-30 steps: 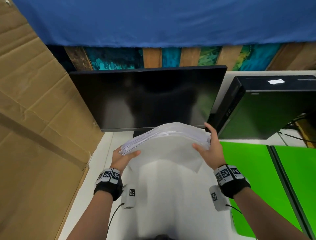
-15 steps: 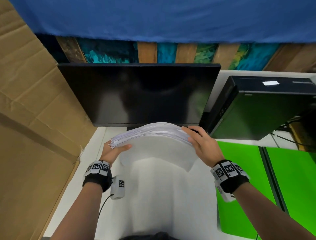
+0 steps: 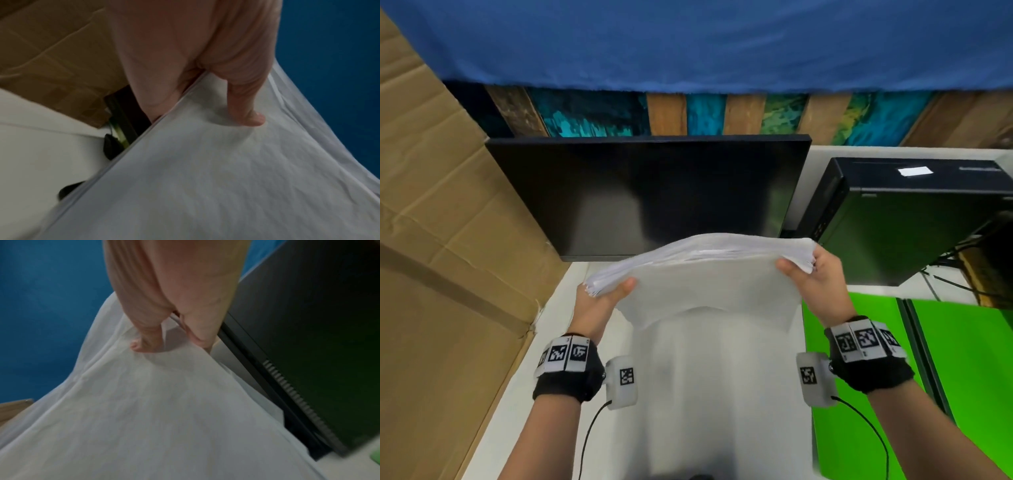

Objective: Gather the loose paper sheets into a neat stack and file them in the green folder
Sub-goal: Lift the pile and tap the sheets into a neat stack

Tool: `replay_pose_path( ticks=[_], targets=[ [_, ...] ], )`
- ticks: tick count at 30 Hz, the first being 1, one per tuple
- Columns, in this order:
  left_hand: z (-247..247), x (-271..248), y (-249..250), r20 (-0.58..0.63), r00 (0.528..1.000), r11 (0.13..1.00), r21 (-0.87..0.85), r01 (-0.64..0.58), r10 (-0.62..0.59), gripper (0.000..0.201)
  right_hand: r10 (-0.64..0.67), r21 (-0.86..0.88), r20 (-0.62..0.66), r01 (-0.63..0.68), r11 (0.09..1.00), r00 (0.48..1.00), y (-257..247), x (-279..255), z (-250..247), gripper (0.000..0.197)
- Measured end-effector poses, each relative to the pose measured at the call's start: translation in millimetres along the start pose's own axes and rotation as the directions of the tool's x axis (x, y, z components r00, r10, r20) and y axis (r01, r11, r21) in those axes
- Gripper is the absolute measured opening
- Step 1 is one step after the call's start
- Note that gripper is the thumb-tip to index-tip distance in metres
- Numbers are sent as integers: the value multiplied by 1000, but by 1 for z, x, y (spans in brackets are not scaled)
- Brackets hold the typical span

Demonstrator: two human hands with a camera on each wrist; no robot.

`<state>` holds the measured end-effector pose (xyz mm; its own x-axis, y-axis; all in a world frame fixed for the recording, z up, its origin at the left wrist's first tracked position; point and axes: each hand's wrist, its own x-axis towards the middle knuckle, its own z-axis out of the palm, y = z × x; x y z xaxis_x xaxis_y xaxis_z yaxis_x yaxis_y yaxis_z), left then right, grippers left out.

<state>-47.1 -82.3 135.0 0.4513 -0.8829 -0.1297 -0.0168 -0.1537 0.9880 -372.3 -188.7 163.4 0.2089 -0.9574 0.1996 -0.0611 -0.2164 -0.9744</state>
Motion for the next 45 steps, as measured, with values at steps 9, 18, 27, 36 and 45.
replay_pose_path(
  ticks=[9, 18, 27, 36, 45],
  targets=[
    [14, -5, -39, -17, 989, 989, -9, 149, -149, 44, 164, -246, -61, -174, 954, 985, 52, -24, 14, 60],
    [13, 6, -47, 14, 985, 985, 27, 173, -173, 21, 9, -799, 296, 242, 550, 955, 58, -11, 2, 67],
    [18, 8, -31, 50, 985, 981, 112, 161, -168, 27, 189, -587, 9, -147, 796, 982, 60, 8, -2, 12],
    [-2, -1, -7, 73, 995, 997, 45, 66, -69, 43, 60, -106, 110, -48, 993, 992, 17, 10, -9, 35],
    [1, 5, -32, 190, 964, 981, 81, 175, -187, 40, 151, -415, 169, -68, 907, 974, 54, -1, 8, 24]
  ],
)
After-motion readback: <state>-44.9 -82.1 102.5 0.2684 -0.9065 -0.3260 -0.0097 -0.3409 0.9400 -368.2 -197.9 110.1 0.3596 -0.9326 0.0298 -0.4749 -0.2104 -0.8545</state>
